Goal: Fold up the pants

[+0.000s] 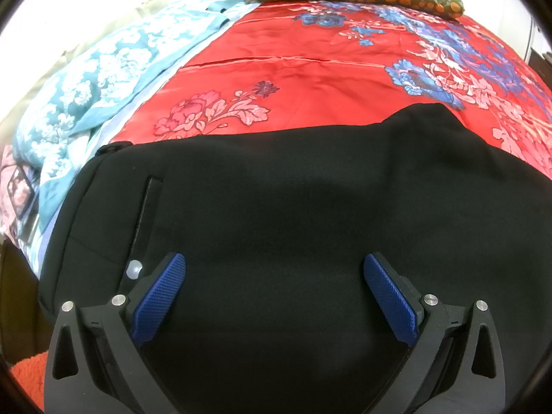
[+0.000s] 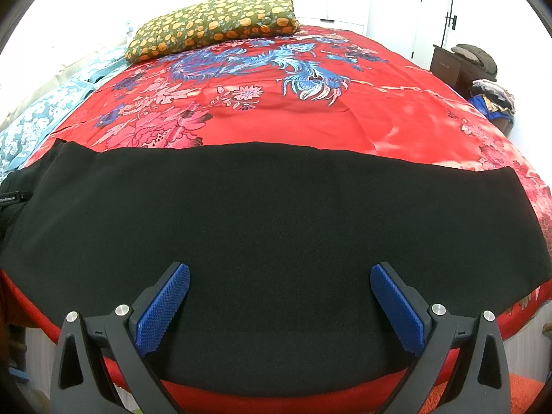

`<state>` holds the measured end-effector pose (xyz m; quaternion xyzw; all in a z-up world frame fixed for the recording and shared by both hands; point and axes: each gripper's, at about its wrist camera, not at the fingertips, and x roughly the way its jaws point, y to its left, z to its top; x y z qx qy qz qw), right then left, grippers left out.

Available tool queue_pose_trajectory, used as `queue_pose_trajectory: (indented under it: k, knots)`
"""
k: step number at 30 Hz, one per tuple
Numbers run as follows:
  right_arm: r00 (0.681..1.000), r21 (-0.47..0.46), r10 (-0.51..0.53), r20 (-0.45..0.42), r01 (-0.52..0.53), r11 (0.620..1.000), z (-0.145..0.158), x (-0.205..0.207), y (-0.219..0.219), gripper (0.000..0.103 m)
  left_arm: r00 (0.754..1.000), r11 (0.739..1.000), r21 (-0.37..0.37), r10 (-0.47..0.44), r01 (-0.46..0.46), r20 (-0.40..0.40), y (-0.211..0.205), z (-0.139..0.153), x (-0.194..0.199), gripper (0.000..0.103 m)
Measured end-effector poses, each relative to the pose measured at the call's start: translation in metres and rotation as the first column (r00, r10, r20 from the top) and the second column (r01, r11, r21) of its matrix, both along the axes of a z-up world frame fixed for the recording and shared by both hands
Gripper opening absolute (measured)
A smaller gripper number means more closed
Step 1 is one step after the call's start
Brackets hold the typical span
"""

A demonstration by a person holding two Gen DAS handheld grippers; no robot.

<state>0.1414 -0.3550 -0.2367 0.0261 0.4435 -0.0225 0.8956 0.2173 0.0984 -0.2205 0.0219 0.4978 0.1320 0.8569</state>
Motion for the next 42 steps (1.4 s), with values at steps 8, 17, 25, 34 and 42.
queue_pose_trajectory:
  k: [8, 17, 25, 34, 42]
  knots:
    - [1.0, 0.002, 0.003, 0.006, -0.003, 1.0, 0.001, -0.002, 0.0, 0.103, 1.0, 1.0, 0.007, 0.01, -0.01, 0.009, 0.0, 0.0, -0.002, 0.102]
    - [0.978, 0.166, -0.098, 0.183, 0.068, 0.984, 0.075, -0.005, -0.064, 0.102, 1.0, 1.0, -0.002, 0.008, -0.008, 0.014, 0.001, 0.001, -0.004, 0.103]
    - [0.914, 0.32, -0.4, 0.07, 0.359, 0.877, 0.125, -0.001, -0.268, 0.102, 1.0, 1.0, 0.006, 0.015, -0.015, 0.019, -0.001, 0.001, -0.005, 0.102]
    - [0.945, 0.494, -0.184, -0.27, 0.3, 0.816, 0.04, 0.01, -0.297, 0.067, 1.0, 1.0, 0.013, 0.019, -0.02, 0.023, -0.002, 0.001, -0.007, 0.102]
    - [0.948, 0.536, -0.119, -0.295, 0.267, 0.801, 0.002, 0.016, -0.304, 0.049, 0.999, 1.0, 0.019, 0.022, -0.022, 0.025, -0.002, 0.001, -0.007, 0.102]
